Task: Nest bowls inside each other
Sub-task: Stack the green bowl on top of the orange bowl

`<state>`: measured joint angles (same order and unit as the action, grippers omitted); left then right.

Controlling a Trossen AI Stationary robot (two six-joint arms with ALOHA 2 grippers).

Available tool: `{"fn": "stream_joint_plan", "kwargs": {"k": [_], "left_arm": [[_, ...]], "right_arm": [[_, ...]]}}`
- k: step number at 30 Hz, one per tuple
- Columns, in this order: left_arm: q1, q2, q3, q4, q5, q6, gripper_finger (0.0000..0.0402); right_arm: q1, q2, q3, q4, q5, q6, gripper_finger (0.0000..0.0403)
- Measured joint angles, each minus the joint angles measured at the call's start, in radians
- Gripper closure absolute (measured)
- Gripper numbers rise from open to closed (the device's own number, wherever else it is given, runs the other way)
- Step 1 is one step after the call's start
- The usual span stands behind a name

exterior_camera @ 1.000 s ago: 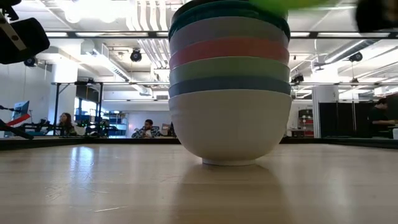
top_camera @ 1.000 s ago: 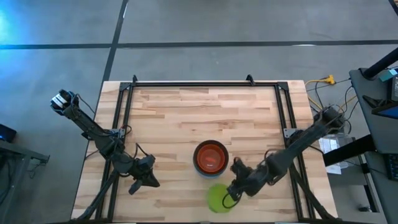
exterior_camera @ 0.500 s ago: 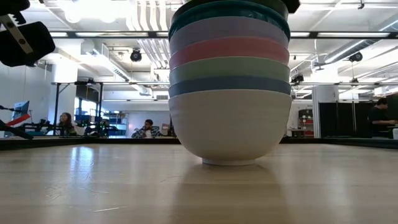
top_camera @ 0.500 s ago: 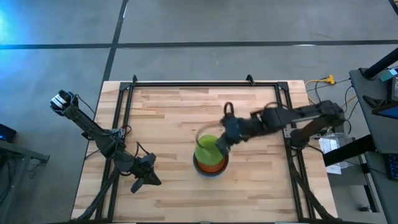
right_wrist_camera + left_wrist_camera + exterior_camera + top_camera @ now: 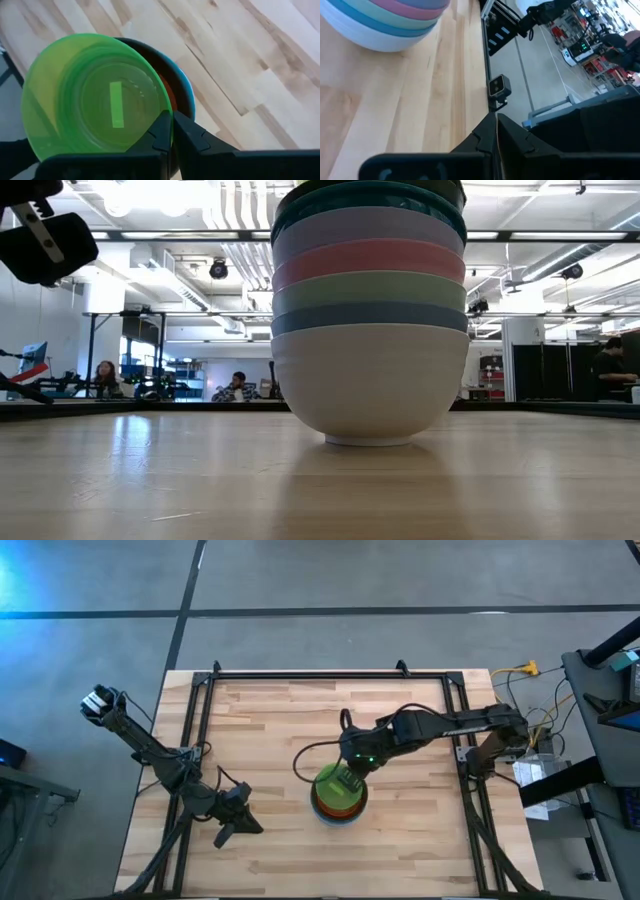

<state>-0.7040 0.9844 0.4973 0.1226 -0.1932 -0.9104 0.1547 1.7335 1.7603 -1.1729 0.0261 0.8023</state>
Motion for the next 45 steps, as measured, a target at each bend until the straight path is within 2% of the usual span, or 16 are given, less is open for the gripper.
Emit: {"fn": "stream_joint_plan", "kwargs": {"k": [13,21,26,36,41,45], "left_arm": [[0.000,0.000,-0.001,0.000,0.000,0.000,0.0402],[0.002,0.000,-0.001,0.000,0.000,0.001,0.0402],[0.002,0.000,-0.008,0.000,0.000,0.001,0.0402],[0.005,0.000,-0.009,0.007,0.000,0.001,0.0402],[0.014,0.000,-0.009,0.074,-0.012,0.003,0.0402],[0.049,0.000,0.001,0.172,-0.025,0.027,0.0402]], "right_arm": [[0.017,0.078,0.000,-0.015,-0.008,-0.007,0.0394],[0.018,0.080,-0.001,-0.029,-0.025,-0.019,0.0390],[0.018,0.083,-0.001,-0.028,-0.062,-0.025,0.0362],[0.018,0.067,0.003,-0.028,-0.051,-0.022,0.0271],[0.039,0.029,0.029,-0.024,0.028,-0.037,0.0254],[0.102,-0.025,0.020,0.003,0.160,-0.062,0.0253]]}}
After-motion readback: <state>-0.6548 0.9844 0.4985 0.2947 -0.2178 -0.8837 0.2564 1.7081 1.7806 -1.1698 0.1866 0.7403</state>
